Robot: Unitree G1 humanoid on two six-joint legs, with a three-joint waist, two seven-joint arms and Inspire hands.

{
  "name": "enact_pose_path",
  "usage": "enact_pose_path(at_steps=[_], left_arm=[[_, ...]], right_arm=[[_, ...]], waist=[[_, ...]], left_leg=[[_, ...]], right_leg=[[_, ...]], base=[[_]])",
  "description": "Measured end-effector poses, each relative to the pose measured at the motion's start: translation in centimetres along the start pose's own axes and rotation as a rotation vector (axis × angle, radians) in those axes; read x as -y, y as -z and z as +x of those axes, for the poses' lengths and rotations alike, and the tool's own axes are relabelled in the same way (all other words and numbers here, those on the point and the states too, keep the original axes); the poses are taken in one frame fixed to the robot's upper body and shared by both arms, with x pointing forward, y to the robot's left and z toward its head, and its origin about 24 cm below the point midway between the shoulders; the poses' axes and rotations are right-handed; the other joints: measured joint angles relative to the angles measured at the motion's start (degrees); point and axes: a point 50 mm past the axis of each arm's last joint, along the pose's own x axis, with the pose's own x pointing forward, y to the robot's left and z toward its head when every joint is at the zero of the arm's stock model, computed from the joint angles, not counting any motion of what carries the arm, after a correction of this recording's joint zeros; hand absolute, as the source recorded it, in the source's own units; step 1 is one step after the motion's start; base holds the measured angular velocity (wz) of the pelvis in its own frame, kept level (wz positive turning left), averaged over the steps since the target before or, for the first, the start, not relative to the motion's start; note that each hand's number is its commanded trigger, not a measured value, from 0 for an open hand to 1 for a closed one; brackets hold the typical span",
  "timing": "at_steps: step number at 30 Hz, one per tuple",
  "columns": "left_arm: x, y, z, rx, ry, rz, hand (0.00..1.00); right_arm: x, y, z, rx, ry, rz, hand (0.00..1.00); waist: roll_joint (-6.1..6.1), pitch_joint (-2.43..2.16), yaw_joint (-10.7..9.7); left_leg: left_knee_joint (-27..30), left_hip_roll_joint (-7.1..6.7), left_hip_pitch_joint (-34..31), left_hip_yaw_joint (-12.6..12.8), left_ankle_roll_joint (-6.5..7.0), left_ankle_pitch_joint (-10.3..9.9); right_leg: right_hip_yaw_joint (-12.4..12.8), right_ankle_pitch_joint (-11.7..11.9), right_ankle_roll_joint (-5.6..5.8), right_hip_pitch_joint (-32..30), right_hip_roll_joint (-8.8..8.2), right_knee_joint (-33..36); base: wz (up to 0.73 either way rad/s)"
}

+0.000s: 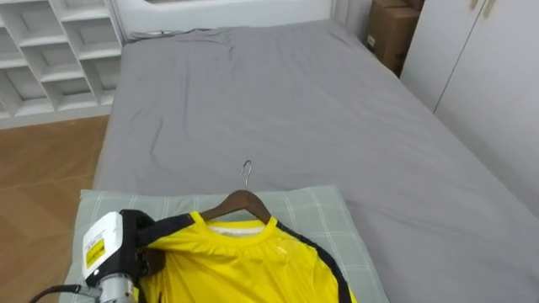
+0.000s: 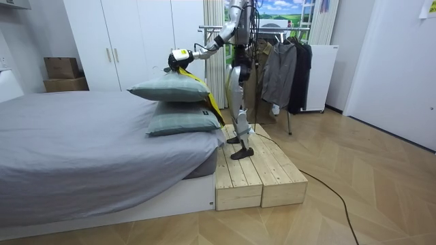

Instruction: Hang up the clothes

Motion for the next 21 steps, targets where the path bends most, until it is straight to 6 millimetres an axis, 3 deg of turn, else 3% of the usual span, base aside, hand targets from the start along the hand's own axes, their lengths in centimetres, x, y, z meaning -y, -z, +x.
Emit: enact_pose_path(at_steps=[13, 21], left_arm=[[0.8, 0.2, -1.0, 0.003, 0.007, -0.004, 1.0], [0.4, -0.2, -1.0, 0.018, -0.026, -0.014, 1.0]], right_arm=[[0.8, 0.7, -0.1, -0.037, 0.027, -0.108, 0.0], [1.7, 1.6, -0.2, -0.073, 0.091, -0.119, 0.0]], waist=[[0.67, -0.09, -0.83], [-1.08, -0.1, -1.37]], left_leg=[[-0.24, -0.35, 0.78, -0.95, 0.0, 0.0], [-1.28, -0.82, 1.29, -0.73, 0.0, 0.0]], right_leg=[[-0.32, -0.03, 0.03, 0.94, -0.14, -0.11], [0.22, -0.33, 0.34, 1.36, -0.35, -0.93]], base=[[0.02], [0.0]])
